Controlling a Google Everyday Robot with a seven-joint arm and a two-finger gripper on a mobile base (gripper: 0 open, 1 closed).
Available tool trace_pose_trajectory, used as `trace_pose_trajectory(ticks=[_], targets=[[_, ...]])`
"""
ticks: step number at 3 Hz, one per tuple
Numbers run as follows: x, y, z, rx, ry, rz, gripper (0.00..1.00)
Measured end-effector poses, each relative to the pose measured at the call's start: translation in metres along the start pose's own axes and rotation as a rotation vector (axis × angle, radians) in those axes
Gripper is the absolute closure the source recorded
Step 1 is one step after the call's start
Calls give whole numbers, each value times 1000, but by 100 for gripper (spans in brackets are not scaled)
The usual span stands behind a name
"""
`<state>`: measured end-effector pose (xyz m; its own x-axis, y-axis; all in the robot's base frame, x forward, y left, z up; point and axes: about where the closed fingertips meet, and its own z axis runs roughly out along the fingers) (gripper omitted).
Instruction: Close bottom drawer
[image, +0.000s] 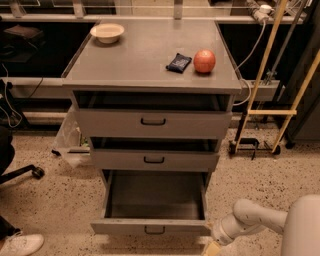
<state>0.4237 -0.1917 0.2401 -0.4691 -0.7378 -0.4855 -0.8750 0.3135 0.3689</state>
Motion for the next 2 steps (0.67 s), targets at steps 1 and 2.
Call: trace_pose_trajectory(ticks=[1, 2], targets=[[15, -10, -1, 59, -8, -76, 0], [36, -34, 5, 135, 9, -123, 0]])
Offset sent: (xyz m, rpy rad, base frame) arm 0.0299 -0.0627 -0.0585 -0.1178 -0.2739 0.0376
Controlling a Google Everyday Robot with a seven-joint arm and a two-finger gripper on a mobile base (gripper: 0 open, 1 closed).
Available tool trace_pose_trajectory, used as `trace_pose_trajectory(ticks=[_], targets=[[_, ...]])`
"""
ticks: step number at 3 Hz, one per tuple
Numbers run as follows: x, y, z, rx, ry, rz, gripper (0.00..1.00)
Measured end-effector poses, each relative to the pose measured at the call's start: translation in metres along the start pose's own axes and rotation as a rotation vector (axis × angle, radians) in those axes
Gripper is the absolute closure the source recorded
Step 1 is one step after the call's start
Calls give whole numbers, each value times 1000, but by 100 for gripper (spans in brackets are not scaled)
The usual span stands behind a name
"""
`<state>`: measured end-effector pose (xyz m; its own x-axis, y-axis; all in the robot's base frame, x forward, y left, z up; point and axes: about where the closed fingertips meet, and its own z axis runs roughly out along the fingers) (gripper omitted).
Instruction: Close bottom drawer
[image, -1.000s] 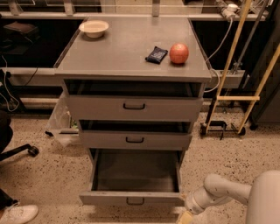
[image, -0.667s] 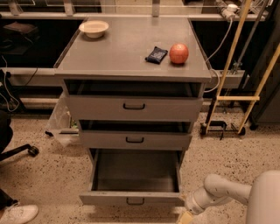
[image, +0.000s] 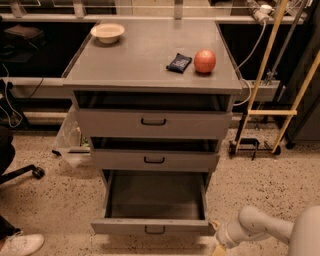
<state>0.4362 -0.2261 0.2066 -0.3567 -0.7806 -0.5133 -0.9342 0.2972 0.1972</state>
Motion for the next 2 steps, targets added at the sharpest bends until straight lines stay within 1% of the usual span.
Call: trace_pose_trajectory(ticks=[1, 2], targets=[[4, -4, 0, 10, 9, -3, 0], [14, -1, 0, 18, 39, 1, 0]])
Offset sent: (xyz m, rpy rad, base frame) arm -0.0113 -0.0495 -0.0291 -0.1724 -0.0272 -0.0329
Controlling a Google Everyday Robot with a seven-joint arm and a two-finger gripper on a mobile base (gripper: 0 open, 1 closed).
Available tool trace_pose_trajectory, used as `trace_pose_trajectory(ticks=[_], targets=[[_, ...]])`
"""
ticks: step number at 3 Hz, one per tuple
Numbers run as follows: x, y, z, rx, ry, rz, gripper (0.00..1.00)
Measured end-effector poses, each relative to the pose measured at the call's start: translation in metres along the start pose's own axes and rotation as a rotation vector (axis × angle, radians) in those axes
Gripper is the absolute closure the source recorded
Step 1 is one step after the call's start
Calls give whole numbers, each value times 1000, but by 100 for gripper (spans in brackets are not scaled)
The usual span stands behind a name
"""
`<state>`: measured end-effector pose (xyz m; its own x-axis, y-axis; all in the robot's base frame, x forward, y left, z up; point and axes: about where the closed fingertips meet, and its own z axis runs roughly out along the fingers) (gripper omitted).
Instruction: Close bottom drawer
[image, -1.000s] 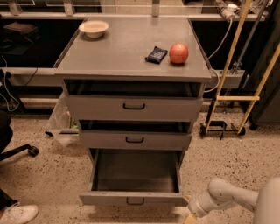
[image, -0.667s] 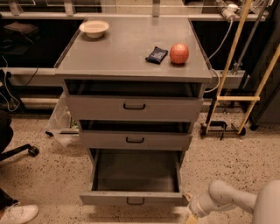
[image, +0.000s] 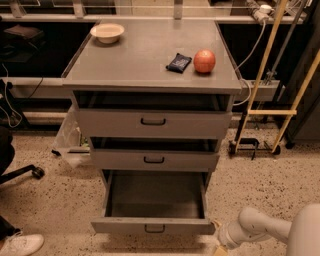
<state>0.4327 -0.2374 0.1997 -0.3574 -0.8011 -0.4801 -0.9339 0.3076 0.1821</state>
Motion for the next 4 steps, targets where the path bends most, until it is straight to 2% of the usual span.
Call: trace_pose_trajectory(ticks=[2, 3, 4], targets=[[-1, 0, -2, 0, 0, 0, 0], [1, 21, -13, 22, 10, -6, 0], [3, 56, -14, -3, 42, -70, 0]])
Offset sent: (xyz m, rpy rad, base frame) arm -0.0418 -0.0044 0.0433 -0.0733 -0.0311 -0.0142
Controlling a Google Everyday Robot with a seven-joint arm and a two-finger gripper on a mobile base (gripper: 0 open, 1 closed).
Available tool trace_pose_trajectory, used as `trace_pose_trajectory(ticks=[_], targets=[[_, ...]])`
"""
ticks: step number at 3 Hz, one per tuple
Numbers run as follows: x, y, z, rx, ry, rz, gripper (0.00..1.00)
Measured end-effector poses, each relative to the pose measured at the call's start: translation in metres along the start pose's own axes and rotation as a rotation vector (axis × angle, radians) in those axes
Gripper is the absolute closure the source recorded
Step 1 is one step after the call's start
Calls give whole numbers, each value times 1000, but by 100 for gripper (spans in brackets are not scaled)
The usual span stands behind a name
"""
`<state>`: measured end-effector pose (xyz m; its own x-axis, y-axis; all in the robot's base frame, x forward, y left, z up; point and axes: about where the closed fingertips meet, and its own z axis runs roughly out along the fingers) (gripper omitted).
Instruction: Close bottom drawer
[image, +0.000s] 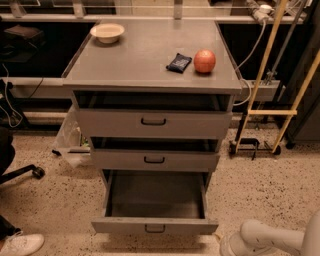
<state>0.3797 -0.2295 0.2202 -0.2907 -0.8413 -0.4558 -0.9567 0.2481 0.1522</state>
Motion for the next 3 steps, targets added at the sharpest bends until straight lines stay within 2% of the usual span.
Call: trace_pose_trajectory(ticks=[1, 2, 3], targets=[[-9, 25, 39, -165, -17, -114, 0], [-9, 44, 99, -364, -75, -181, 0], [-1, 70, 145, -552, -124, -126, 0]])
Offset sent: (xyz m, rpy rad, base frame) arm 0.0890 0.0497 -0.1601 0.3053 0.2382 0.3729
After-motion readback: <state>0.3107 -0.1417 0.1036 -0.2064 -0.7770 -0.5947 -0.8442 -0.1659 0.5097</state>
